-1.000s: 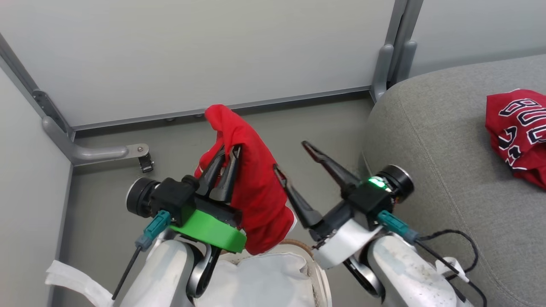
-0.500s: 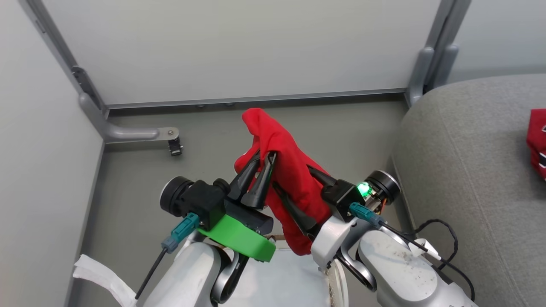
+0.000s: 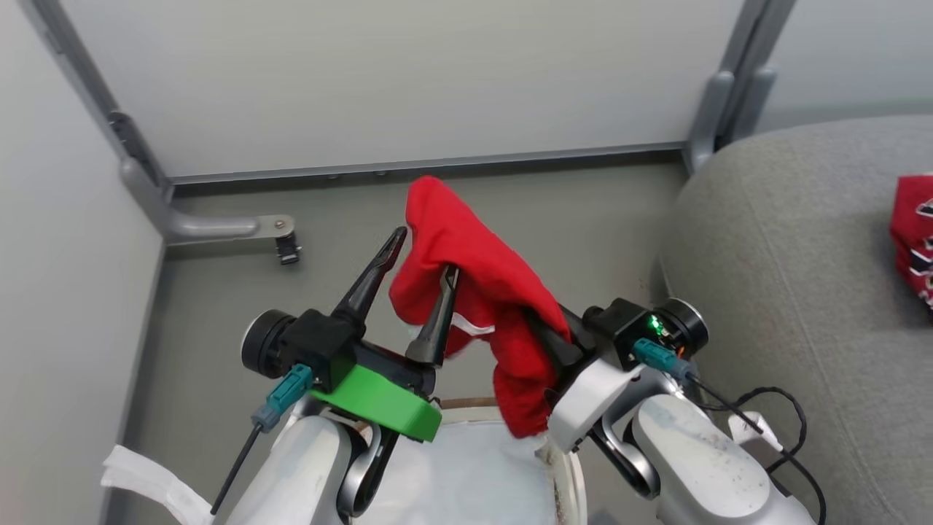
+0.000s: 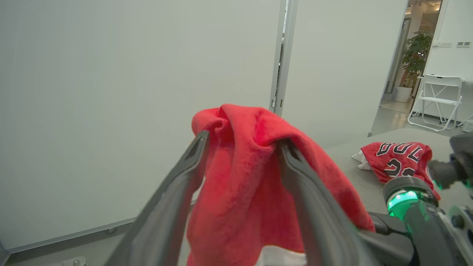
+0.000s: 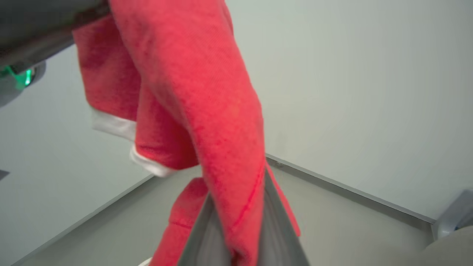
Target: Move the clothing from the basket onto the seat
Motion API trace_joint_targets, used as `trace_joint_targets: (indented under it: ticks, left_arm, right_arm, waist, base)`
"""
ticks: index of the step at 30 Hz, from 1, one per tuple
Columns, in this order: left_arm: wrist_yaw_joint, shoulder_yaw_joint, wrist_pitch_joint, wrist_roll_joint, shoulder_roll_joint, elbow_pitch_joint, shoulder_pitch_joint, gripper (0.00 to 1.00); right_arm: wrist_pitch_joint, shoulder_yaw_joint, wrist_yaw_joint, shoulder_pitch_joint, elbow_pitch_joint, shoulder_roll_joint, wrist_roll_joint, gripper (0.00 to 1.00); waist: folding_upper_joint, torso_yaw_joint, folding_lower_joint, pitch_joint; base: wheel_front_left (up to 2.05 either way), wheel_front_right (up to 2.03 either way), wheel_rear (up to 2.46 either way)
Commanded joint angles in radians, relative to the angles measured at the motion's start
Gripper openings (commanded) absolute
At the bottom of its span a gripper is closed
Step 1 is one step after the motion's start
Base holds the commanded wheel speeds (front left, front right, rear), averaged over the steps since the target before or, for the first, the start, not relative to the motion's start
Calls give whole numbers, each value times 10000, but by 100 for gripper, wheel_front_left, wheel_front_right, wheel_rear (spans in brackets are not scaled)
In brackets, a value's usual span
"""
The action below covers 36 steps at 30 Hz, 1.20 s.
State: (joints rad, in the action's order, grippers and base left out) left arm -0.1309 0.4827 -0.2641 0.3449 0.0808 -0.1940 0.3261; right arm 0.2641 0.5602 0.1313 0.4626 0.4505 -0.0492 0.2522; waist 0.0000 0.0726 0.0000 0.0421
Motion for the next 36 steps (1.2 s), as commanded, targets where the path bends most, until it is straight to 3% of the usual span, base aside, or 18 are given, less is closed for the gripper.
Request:
trace_joint_targets:
  ticks: [1, 15, 22, 29, 36]
  left_arm:
    - [4, -65, -1, -121, 36, -46, -144, 100]
    - [5, -190, -2, -192, 310, -256, -289, 100]
    - [5, -158, 0, -162, 555, -337, -392, 100]
    - [5, 161, -2, -58, 733, -377, -91, 100]
    - [5, 272, -2, -3, 1183, -432, -137, 100]
  right_arm:
    - [5, -150, -11, -169, -94, -30, -90, 0]
    - [5, -1670, -12, -993, -1060, -27, -352, 0]
    - [6, -2407, -12, -1735, -1597, -19, -295, 0]
    - [5, -3129, -11, -2043, -2110, 1, -785, 0]
    - [6, -4046, -12, -384, -2598, -77, -2030, 0]
  waist:
    - [0, -807, 0, 258]
    - [0, -4481, 0, 1154]
    - [0, -5855, 0, 1347]
    - [0, -6003, 0, 1858]
    - [0, -5627, 0, 2570]
  base:
    - [0, 0, 0]
    - [0, 0, 0]
    - [0, 0, 0]
    - [0, 0, 0]
    - [0, 0, 0]
